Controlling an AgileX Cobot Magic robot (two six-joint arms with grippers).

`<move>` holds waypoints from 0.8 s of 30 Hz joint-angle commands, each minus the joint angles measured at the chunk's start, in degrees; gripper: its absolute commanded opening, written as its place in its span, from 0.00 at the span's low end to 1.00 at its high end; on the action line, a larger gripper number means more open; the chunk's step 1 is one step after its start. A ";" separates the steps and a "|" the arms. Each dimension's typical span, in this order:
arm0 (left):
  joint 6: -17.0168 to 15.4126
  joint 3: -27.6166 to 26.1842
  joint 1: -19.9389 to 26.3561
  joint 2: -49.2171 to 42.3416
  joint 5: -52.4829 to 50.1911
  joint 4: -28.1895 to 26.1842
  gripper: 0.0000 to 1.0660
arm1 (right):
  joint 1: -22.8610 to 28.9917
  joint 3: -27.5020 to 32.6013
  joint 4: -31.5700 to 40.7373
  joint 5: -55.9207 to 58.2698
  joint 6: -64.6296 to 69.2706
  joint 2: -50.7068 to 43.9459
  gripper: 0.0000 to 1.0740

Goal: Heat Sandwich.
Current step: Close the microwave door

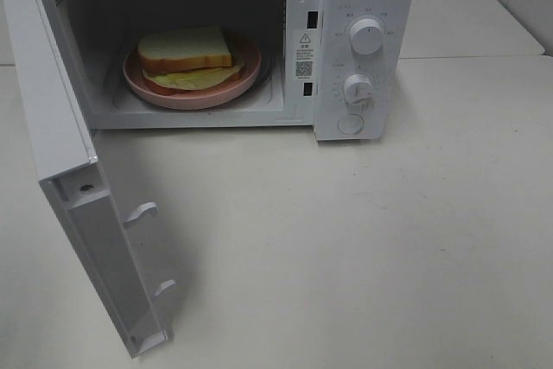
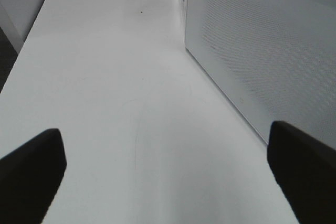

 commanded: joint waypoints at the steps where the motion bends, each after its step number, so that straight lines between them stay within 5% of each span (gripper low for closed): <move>1: -0.57 -0.40 0.11 2.52 -3.55 -0.11 0.95 | -0.34 0.23 -0.23 -0.40 0.00 -1.49 0.71; 8: -0.52 -0.29 0.11 7.05 -8.54 -0.06 0.89 | -0.34 0.23 -0.23 -0.40 0.00 -1.49 0.71; 21: -0.57 2.86 0.11 17.70 -22.52 -0.11 0.35 | -0.34 0.23 -0.23 -0.40 0.00 -1.49 0.71; 24: -0.57 3.90 0.11 21.77 -27.96 -0.06 0.16 | -0.34 0.23 -0.23 -0.40 0.00 -1.49 0.71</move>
